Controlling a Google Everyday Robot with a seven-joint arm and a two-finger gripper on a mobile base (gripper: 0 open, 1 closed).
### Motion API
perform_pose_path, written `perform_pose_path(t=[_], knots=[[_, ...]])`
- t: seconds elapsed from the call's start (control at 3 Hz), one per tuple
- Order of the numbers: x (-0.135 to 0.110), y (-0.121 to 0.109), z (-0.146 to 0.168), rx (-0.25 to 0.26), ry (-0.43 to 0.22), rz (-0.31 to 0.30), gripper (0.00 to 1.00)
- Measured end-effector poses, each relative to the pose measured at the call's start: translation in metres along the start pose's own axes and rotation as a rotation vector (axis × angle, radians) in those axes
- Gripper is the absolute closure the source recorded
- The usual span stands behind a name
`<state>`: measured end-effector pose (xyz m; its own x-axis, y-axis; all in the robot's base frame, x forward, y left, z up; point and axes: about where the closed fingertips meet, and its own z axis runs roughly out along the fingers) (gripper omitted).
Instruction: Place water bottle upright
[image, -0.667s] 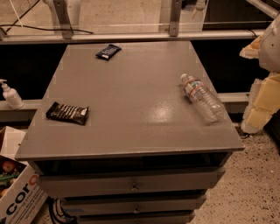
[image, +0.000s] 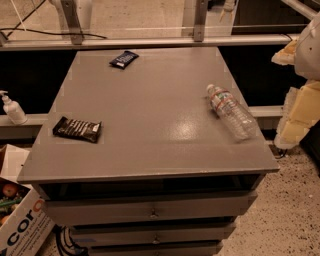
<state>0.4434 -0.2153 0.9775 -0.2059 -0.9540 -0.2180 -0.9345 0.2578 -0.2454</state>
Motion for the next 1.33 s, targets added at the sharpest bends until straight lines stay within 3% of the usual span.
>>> perform_pose_path(t=[0.33, 0.67, 1.33], knots=[[-0.016, -0.019, 0.013, -0.005, -0.004, 0.011, 0.0], [-0.034, -0.044, 0.036, 0.011, 0.015, 0.087, 0.0], [-0.042, -0.082, 0.067, 0.107, 0.049, 0.364, 0.0]])
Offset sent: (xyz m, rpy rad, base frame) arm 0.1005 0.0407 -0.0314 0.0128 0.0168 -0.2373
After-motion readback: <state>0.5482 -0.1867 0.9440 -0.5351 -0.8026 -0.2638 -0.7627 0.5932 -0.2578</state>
